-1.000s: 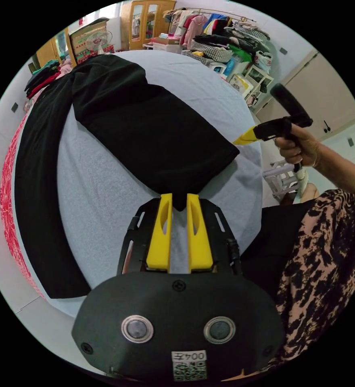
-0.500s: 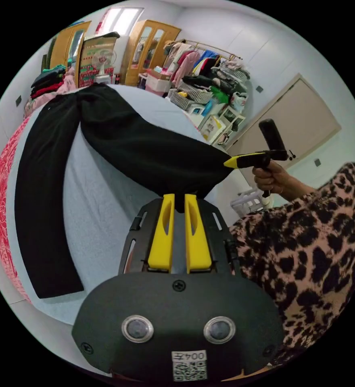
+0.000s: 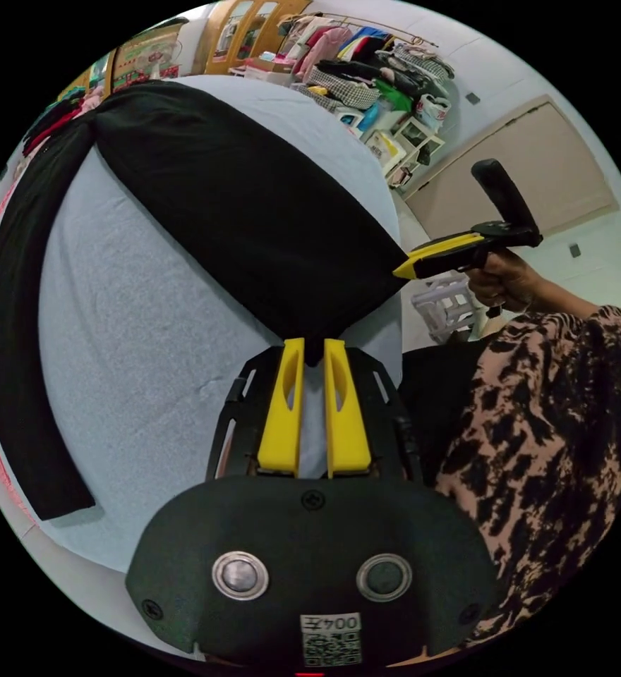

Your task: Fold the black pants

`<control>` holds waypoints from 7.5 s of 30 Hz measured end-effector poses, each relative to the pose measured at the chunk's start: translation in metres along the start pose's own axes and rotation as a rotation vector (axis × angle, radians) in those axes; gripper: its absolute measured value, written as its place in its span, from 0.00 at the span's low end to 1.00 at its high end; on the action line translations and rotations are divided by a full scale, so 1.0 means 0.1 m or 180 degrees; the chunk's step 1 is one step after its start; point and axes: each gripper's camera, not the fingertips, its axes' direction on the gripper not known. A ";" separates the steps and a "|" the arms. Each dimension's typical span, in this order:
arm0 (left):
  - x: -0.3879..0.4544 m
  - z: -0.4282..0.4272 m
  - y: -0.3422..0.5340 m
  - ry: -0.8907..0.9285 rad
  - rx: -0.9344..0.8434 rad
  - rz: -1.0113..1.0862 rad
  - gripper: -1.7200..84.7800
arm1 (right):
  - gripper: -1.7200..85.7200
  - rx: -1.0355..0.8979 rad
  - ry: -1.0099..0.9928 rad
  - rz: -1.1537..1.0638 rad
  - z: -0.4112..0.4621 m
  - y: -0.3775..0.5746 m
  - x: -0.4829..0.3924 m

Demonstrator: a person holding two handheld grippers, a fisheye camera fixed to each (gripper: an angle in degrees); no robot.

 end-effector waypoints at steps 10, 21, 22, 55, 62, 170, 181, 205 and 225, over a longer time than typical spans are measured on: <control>-0.07 -0.36 0.27 0.0197 0.0074 -0.0071 0.09 | 0.15 -0.0155 0.0577 -0.0490 0.08 -0.16 -0.59; -1.05 -1.54 1.52 -0.0469 0.0667 -0.1095 0.07 | 0.13 -0.0754 0.0970 -0.0444 0.99 -1.34 -1.15; -1.13 -1.59 1.60 -0.0509 0.0679 -0.1175 0.07 | 0.13 -0.0893 0.1007 -0.0387 1.11 -1.44 -1.16; -2.54 -2.42 2.41 -0.0592 0.0909 -0.1481 0.10 | 0.09 -0.1658 0.1614 -0.0233 1.85 -2.71 -1.21; -2.24 -2.72 2.44 -0.1012 0.1062 -0.1382 0.05 | 0.08 -0.1653 0.1628 -0.0156 1.90 -2.86 -1.17; -1.89 -1.53 1.07 -0.0987 0.0349 -0.0434 0.15 | 0.10 -0.1147 0.1787 -0.0009 2.19 -2.30 -1.54; -1.96 -1.41 1.03 -0.0890 0.0376 -0.0946 0.16 | 0.11 -0.1129 0.1521 -0.0355 1.81 -2.02 -1.63; -0.46 -0.44 0.49 0.0038 0.0840 -0.1099 0.17 | 0.11 -0.0590 0.0771 -0.0721 0.34 -1.29 -1.79; 0.89 0.42 -0.18 -0.0089 0.1230 -0.1877 0.14 | 0.13 0.0395 -0.1455 -0.1090 -3.09 -1.21 -0.80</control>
